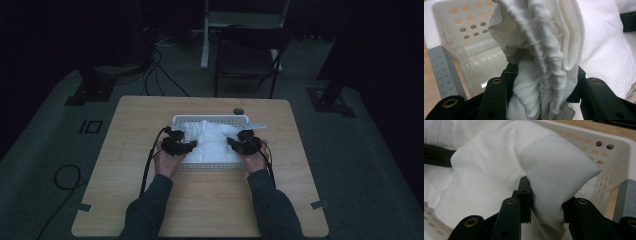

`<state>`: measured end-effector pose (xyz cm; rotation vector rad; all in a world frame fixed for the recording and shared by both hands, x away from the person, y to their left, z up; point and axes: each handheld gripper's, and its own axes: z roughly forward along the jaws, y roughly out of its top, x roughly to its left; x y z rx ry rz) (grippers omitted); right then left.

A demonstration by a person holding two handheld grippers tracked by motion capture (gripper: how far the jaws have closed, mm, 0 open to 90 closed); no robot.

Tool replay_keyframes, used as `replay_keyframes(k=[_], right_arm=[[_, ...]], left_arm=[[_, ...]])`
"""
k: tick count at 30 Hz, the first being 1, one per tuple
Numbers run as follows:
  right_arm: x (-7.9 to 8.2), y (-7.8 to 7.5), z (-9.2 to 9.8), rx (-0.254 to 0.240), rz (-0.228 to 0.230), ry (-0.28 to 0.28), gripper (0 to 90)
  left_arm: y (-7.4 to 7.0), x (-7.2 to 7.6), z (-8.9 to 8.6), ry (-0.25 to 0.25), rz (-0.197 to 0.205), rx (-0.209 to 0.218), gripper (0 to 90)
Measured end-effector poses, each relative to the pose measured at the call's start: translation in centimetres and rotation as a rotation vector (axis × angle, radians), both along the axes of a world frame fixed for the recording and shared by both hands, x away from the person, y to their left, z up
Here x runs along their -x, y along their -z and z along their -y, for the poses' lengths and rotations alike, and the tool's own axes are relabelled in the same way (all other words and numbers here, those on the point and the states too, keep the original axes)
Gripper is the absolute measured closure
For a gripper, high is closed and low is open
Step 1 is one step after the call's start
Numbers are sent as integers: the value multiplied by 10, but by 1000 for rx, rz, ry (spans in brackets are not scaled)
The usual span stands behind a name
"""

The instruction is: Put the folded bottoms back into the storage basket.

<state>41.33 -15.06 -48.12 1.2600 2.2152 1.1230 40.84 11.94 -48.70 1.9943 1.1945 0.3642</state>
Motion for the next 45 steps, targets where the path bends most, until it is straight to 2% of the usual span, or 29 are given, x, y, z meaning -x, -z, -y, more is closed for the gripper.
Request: replay_keyframes(k=[10,18,30,34,45], right_arm=[[-1,4,0,5,-23,3,710],[-3,6,-2,15,-35,5,707],[-4,8,-2,9,-55,14,699],[-5,8,-1,8,-60,16,696],[-6,8,-1,7,-65,26,666]], left_arm=[[0,0,4,0,-8,-48,563],[0,-4,6,0,-43,-82,557],[1,-6,6,-12,-64,-84,540],[1,-6,5,-18,-65,-86,505],[0,-4,0,-39,-65,-57,458]])
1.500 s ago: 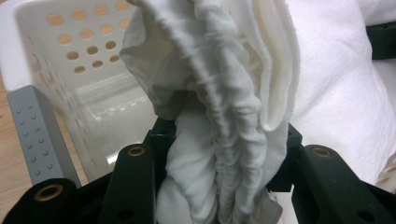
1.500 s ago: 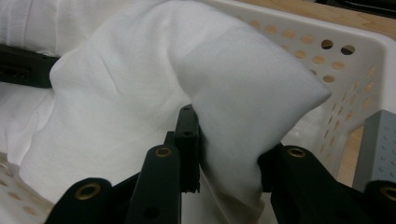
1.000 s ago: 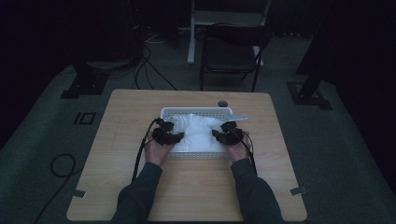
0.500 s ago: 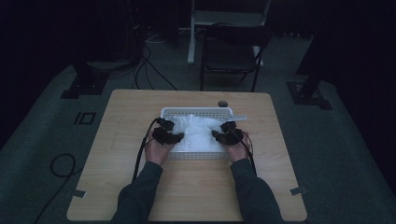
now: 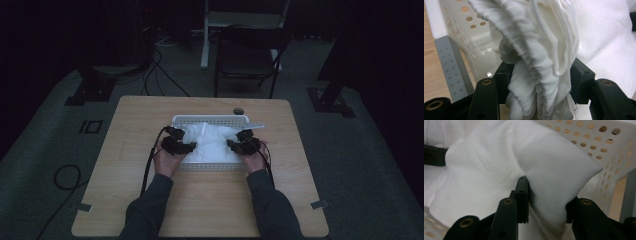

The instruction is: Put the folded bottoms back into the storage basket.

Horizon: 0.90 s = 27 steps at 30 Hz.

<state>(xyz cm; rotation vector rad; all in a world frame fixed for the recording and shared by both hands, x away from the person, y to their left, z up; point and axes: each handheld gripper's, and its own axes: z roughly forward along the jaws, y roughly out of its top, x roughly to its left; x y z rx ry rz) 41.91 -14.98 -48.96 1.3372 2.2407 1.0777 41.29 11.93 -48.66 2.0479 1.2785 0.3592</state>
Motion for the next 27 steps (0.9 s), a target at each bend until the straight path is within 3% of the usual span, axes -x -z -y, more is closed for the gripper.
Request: replay_keyframes(k=[7,14,18,27], right_arm=[[1,0,-1,31,14,23,603],[0,-3,5,51,18,69,532],[2,-11,11,41,45,85,474],[9,-24,27,31,124,113,490]], left_arm=[[-2,1,-2,-15,7,0,425],[-9,4,-11,-47,57,25,364],[-15,7,-19,-63,94,48,349],[-24,12,-36,-87,147,60,359]])
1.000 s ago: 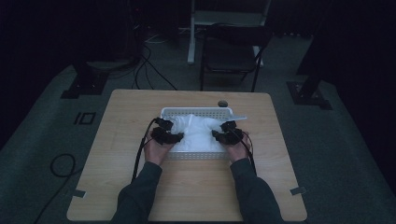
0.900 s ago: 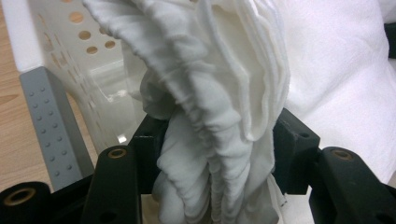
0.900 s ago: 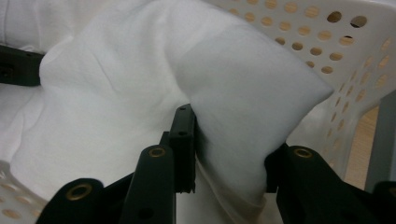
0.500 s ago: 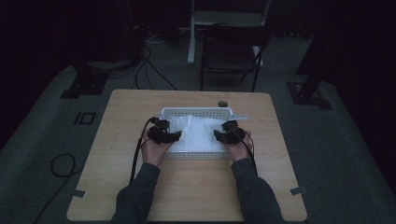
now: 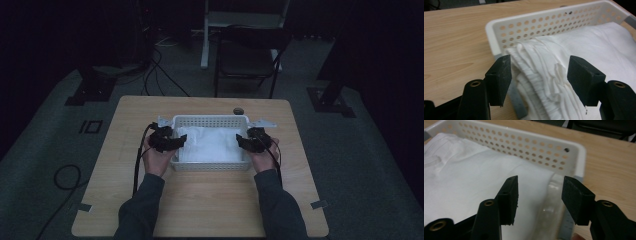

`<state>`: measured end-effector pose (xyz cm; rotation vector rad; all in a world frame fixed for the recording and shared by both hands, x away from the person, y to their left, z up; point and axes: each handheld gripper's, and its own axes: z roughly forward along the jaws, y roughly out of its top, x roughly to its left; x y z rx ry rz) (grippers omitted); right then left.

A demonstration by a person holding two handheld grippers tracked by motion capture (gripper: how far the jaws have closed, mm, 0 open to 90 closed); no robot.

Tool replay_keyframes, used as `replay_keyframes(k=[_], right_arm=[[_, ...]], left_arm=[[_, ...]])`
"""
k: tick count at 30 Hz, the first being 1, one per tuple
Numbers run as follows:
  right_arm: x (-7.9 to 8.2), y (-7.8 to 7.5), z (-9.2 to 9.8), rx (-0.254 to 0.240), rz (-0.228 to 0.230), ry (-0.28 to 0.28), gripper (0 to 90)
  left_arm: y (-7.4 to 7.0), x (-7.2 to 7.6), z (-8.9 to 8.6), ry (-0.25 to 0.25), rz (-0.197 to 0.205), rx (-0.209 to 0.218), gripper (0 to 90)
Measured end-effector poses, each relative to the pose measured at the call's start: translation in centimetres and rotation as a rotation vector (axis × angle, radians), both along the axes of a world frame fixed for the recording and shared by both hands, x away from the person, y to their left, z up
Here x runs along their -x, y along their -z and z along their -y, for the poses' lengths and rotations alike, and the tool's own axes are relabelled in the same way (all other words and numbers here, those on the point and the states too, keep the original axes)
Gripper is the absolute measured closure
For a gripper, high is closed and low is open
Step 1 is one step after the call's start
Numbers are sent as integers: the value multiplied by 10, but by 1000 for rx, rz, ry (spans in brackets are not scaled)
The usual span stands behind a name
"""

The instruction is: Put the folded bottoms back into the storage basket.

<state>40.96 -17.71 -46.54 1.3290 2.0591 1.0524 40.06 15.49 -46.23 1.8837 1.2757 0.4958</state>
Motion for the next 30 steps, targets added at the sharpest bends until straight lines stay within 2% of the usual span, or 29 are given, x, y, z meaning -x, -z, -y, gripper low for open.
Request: replay_keyframes(k=[2,5,6,13,15,22,30], right_arm=[[1,-2,9,-1,25,19,531],[2,-3,17,3,43,33,564],[3,-3,25,-1,53,53,589],[7,4,51,-8,57,116,620],[9,11,63,-13,41,143,624],[8,27,79,-6,-2,172,631],[4,41,82,2,-40,180,628]], left_arm=[[0,1,-6,-1,5,16,362],[0,2,-10,-6,11,18,369],[0,3,-12,-4,16,15,370],[6,10,-26,-34,43,21,369],[9,13,-31,-54,49,23,369],[15,15,-43,-89,60,20,370],[26,16,-53,-122,47,11,370]])
